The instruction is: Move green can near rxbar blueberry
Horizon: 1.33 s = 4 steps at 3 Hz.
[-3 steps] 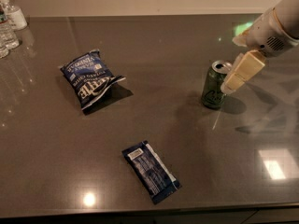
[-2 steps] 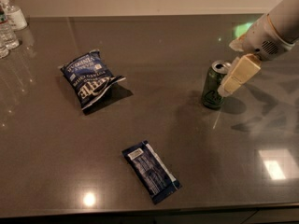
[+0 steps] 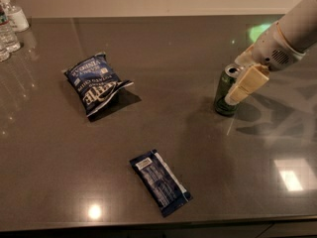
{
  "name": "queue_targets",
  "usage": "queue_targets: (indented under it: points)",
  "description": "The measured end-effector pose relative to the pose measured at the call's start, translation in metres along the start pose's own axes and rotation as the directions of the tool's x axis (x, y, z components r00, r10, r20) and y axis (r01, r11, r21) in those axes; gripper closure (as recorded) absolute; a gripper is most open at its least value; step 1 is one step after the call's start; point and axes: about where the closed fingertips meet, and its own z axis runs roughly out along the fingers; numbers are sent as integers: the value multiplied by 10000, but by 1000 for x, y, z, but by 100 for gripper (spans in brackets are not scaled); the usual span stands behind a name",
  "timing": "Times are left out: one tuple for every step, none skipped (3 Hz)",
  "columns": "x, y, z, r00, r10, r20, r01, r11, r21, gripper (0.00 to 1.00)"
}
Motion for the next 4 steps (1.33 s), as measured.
queue_targets:
  points:
    - [-1, 5, 2, 10000, -5, 44, 5, 9999, -114, 41]
    - [-4, 8, 0, 10000, -26, 86, 27, 9998, -180, 64]
    - [-22, 25, -8, 9986, -371, 390, 389, 9982, -459, 88]
    - [-41, 52, -13, 9937, -716, 858, 806, 9911, -1059, 100]
